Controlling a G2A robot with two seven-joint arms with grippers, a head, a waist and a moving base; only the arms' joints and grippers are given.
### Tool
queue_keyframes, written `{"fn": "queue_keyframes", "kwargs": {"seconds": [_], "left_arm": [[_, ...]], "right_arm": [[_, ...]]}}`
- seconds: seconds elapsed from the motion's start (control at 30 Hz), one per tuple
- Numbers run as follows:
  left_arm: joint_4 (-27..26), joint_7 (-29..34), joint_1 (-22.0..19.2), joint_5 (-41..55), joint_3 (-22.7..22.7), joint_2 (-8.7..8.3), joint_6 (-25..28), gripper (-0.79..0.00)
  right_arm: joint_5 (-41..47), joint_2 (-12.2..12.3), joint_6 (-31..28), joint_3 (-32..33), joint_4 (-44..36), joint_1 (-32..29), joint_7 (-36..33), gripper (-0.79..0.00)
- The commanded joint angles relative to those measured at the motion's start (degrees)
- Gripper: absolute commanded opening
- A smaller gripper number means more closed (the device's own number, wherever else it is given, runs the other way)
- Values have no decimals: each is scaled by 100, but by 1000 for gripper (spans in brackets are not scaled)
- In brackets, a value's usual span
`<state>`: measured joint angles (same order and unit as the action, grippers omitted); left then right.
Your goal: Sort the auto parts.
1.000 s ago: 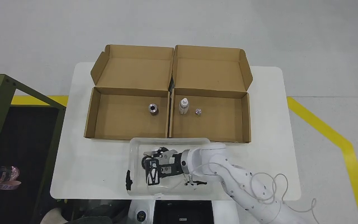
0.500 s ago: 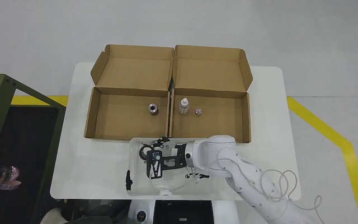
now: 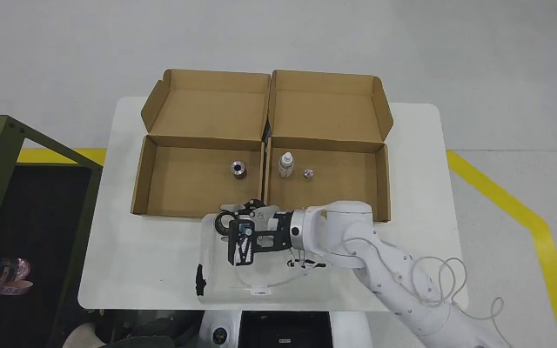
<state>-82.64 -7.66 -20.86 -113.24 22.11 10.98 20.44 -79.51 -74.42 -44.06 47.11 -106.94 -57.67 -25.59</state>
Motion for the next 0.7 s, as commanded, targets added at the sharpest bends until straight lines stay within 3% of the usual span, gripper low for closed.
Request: {"fn": "queue_keyframes", "kwargs": {"seconds": [0.0, 0.67], "left_arm": [[0, 0, 0, 0, 0, 0, 0, 0], [0, 0, 0, 0, 0, 0, 0, 0]], "right_arm": [[18, -3, 16, 8, 12, 35, 5, -785], [289, -141, 385, -78, 767, 708, 39, -785]]}}
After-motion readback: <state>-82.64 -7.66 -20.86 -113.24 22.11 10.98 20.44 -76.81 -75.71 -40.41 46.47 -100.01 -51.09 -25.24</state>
